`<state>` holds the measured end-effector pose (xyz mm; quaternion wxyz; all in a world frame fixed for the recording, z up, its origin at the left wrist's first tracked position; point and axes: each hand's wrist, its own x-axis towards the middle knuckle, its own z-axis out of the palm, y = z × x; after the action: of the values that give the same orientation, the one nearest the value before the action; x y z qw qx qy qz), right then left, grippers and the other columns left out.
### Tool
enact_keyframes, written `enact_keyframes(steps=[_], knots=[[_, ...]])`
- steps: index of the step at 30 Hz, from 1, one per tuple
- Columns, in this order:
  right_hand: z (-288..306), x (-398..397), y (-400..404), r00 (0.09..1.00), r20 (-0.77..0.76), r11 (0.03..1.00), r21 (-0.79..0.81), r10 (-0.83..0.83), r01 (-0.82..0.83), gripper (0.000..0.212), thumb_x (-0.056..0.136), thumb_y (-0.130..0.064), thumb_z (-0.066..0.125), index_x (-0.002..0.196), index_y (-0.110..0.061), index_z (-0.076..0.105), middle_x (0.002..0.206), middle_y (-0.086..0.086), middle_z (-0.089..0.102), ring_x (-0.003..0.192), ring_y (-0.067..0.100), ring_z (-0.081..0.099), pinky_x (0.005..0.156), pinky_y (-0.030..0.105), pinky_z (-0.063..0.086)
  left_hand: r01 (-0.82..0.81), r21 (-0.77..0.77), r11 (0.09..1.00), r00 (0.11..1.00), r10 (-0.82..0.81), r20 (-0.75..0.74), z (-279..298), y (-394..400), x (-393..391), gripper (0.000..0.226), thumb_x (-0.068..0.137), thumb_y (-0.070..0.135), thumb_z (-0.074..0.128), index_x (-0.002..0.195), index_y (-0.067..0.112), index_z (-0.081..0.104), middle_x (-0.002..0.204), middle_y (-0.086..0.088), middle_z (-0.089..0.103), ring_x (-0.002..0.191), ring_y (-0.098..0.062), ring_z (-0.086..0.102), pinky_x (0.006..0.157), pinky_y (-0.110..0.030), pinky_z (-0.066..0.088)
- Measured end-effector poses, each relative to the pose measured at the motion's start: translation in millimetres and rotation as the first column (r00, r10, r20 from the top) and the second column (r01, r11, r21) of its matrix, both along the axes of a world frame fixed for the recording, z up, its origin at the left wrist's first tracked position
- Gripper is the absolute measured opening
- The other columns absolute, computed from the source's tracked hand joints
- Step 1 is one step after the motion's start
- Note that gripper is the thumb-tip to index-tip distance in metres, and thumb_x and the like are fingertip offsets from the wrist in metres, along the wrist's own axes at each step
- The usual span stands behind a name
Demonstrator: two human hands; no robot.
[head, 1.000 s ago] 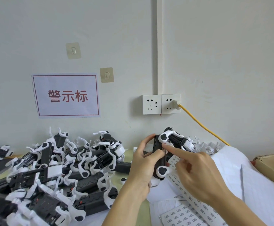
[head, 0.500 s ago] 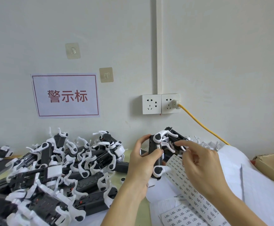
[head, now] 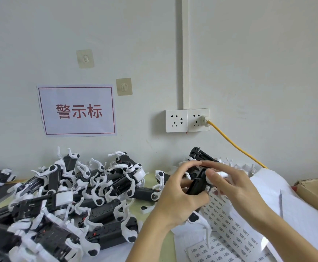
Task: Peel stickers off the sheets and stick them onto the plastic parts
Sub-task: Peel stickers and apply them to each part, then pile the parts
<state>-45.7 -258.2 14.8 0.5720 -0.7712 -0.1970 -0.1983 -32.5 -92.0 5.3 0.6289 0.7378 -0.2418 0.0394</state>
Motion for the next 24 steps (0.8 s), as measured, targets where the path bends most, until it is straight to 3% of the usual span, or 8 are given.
enact_keyframes(steps=[4,6,10,12,15,18,20,24], knots=[[-3,4,2,0.996,-0.004,0.991,0.105,-0.088,0.088,0.025,0.093,-0.047,0.055,0.107,-0.04,0.073,0.071,-0.019,0.07,0.062,0.001,0.058,0.063,0.018,0.046,-0.08,-0.046,0.996,0.995,0.077,-0.058,1,1,5,0.057,0.068,0.03,0.081,0.116,0.048,0.057,0.106,-0.007,0.071,0.084,-0.019,0.072,0.059,-0.027,0.055],[-4,7,2,0.987,0.009,0.973,0.168,-0.161,0.157,0.023,0.096,-0.043,0.053,0.11,-0.038,0.071,0.08,-0.02,0.073,0.067,0.004,0.063,0.065,0.023,0.048,-0.114,-0.101,0.988,0.99,0.105,-0.095,1,3,7,0.052,0.071,0.031,0.083,0.117,0.039,0.059,0.106,-0.004,0.072,0.077,-0.009,0.071,0.056,-0.018,0.05],[-5,11,1,0.966,-0.008,0.896,0.372,-0.259,0.243,0.033,0.096,-0.049,0.049,0.12,-0.035,0.067,0.093,-0.018,0.074,0.089,-0.007,0.067,0.077,0.022,0.052,-0.085,-0.21,0.974,0.961,0.024,-0.276,1,2,8,0.064,0.06,0.046,0.086,0.116,0.027,0.062,0.105,-0.006,0.073,0.083,-0.017,0.073,0.078,-0.034,0.059],[-5,11,2,0.971,-0.029,0.877,0.423,-0.236,0.226,0.041,0.094,-0.054,0.047,0.126,-0.034,0.065,0.101,-0.015,0.073,0.091,-0.007,0.067,0.073,0.014,0.052,-0.073,-0.305,0.949,0.952,-0.025,-0.306,1,1,9,0.062,0.062,0.037,0.091,0.113,0.014,0.065,0.098,-0.007,0.074,0.082,-0.022,0.071,0.073,-0.034,0.055],[-5,9,2,0.989,-0.02,0.912,0.386,-0.144,0.141,0.051,0.084,-0.061,0.05,0.125,-0.036,0.064,0.103,-0.019,0.072,0.086,-0.002,0.07,0.069,0.017,0.055,-0.09,-0.484,0.871,0.958,-0.058,-0.282,4,3,12,0.034,0.067,0.026,0.086,0.089,0.007,0.068,0.088,-0.014,0.067,0.087,-0.03,0.061,0.076,-0.036,0.047],[-7,8,3,1.0,-0.022,0.945,0.326,-0.001,0.009,0.042,0.082,-0.055,0.06,0.12,-0.037,0.066,0.112,-0.001,0.071,0.098,0.016,0.071,0.085,0.041,0.058,-0.067,-0.576,0.815,0.955,-0.116,-0.275,7,11,11,0.022,0.069,0.026,0.083,0.066,0.015,0.064,0.084,-0.012,0.061,0.079,-0.025,0.063,0.074,-0.033,0.046],[-8,6,5,0.993,-0.032,0.95,0.297,0.11,-0.095,0.036,0.085,-0.049,0.068,0.118,-0.036,0.065,0.113,0.006,0.071,0.1,0.021,0.071,0.088,0.044,0.054,-0.072,-0.619,0.782,0.947,-0.14,-0.288,7,14,10,0.02,0.068,0.025,0.082,0.076,0.012,0.069,0.089,-0.011,0.063,0.078,-0.021,0.065,0.078,-0.033,0.048],[-10,2,3,0.986,-0.084,0.982,0.133,0.146,-0.134,0.045,0.081,-0.052,0.068,0.124,-0.047,0.059,0.119,-0.007,0.071,0.11,0.011,0.068,0.093,0.037,0.049,-0.116,-0.651,0.75,0.951,-0.106,-0.292,8,19,13,0.036,0.067,0.022,0.082,0.1,0.013,0.073,0.1,-0.007,0.071,0.091,-0.02,0.066,0.088,-0.035,0.05]])
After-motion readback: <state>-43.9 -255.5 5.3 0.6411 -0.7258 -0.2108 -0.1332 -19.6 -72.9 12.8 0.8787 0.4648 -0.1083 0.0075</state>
